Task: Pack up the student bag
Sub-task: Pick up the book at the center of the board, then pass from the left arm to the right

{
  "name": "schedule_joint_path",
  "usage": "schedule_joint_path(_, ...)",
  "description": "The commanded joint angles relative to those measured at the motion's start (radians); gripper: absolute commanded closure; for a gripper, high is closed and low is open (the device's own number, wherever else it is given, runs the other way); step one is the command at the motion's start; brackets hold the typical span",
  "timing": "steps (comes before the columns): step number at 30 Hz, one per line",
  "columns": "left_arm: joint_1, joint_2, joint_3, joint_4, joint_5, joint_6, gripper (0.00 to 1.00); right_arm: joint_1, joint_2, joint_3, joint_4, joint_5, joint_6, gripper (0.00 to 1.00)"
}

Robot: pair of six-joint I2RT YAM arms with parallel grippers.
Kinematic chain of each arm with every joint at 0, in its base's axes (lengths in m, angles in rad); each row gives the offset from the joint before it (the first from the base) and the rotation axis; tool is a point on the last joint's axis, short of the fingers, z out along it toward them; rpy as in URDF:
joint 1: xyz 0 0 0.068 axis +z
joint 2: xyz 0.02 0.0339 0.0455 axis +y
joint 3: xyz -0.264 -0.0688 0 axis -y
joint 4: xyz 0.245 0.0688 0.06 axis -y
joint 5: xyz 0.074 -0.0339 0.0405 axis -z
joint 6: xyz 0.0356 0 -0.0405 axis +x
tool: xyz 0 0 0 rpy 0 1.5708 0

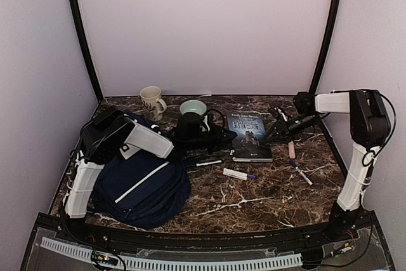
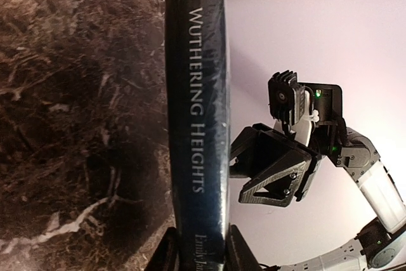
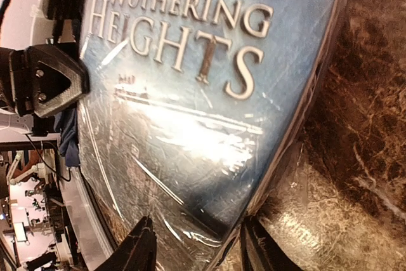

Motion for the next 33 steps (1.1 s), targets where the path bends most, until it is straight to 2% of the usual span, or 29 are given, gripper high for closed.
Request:
schedule_joint_path(1, -0.004, -0.153, 0.047, 0.227, 0.078, 0.040, 1.00, -0.013, -0.103, -0.029, 0.004, -0.053, -0.070, 0.51)
schedule_joint_path(4, -0.004, -0.187, 0.039, 0.227, 0.085, 0.054, 1.00, -0.030, -0.149, -0.039, -0.019, -0.032, -0.091, 0.46)
schedule_joint_path(8, -0.004, -0.260, 0.018, 0.185, 0.084, 0.096, 1.00, -0.086, -0.214, -0.076, -0.007, -0.002, -0.089, 0.44)
schedule_joint_path(16, -0.009, -0.450, 0.041, -0.221, 0.042, 0.310, 1.00, -0.153, -0.416, -0.133, 0.038, -0.076, -0.146, 0.39)
schedule_joint_path(17, -0.010, -0.469, 0.045, -0.266, 0.038, 0.335, 1.00, -0.154, -0.444, -0.139, 0.051, -0.088, -0.151, 0.36)
schedule_joint_path(18, -0.010, -0.491, 0.046, -0.302, 0.035, 0.359, 1.00, -0.156, -0.475, -0.146, 0.063, -0.120, -0.170, 0.29)
schedule_joint_path(19, -0.010, -0.513, 0.044, -0.327, 0.030, 0.379, 1.00, -0.157, -0.511, -0.177, 0.084, -0.157, -0.191, 0.05)
schedule_joint_path(20, -0.010, -0.535, 0.037, -0.343, 0.025, 0.396, 1.00, -0.156, -0.551, -0.205, 0.129, -0.182, -0.187, 0.01)
schedule_joint_path(23, -0.010, -0.610, 0.004, -0.350, 0.010, 0.449, 1.00, -0.153, -0.667, -0.301, 0.381, -0.255, -0.011, 0.00)
schedule_joint_path(25, -0.010, -0.645, 0.007, -0.400, -0.005, 0.502, 1.00, -0.145, -0.689, -0.327, 0.514, -0.337, 0.103, 0.00)
schedule_joint_path(28, -0.010, -0.693, -0.005, -0.437, -0.019, 0.552, 1.00, -0.092, -0.649, -0.294, 0.562, -0.396, 0.200, 0.01)
schedule_joint_path(31, -0.010, -0.726, -0.039, -0.388, 0.010, 0.550, 1.00, -0.017, -0.601, -0.269, 0.593, -0.398, 0.205, 0.02)
schedule_joint_path(33, -0.011, -0.743, -0.066, -0.329, 0.027, 0.529, 1.00, 0.029, -0.579, -0.272, 0.661, -0.418, 0.304, 0.06)
